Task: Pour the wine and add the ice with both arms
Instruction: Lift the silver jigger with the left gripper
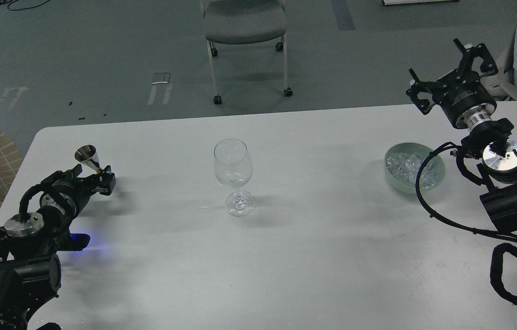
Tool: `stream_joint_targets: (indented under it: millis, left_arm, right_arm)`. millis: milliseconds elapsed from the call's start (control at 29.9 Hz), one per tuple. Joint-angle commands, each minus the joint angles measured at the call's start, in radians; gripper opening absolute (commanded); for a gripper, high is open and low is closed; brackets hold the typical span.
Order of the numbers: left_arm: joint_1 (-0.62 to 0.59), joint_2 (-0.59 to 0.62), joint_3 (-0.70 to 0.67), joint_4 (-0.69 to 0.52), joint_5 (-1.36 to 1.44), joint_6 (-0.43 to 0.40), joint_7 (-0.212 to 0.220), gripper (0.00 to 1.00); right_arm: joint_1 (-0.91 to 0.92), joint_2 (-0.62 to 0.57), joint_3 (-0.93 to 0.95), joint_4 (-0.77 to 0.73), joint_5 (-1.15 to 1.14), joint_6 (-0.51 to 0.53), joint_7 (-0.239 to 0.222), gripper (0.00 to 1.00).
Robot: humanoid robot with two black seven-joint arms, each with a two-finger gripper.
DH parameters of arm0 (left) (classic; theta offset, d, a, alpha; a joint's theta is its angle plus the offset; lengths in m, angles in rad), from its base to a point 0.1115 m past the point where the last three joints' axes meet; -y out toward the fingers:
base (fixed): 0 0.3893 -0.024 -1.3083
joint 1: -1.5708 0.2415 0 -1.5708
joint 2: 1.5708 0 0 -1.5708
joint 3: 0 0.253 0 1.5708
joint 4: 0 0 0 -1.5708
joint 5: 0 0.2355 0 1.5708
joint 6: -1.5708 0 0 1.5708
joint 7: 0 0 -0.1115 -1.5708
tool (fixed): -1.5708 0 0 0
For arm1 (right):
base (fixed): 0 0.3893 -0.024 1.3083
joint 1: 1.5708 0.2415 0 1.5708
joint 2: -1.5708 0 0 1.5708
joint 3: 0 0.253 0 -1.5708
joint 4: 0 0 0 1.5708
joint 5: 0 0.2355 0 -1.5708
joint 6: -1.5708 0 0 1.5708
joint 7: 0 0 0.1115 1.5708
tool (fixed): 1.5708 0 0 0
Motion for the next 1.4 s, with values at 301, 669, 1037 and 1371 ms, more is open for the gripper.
stream_joint_targets:
  millis: [301,669,1037,1371]
  left_arm:
    - [-0.028,-0.012,-0.001,0.046,-0.001,-0.008,-0.001,0.64]
    - [-0.041,-0.012,-0.002,0.085,-0.001,-0.043,-0.001,0.63]
    - [-0.041,-0.013,-0.001,0.085,-0.001,-0.071,-0.001,0.57]
    - [-0.047,-0.013,-0.001,0.086,-0.001,-0.071,-0.001,0.50]
  right_arm:
    - [-0.001,-0.006,0.000,0.001,0.000,0.000,0.000,1.00]
    - [-0.001,-0.006,0.000,0.003,0.000,0.000,0.000,1.00]
    - [-0.002,-0.006,0.000,0.005,0.000,0.000,0.000,1.00]
    - [-0.001,-0.022,0.000,0.005,0.000,0.000,0.000,1.00]
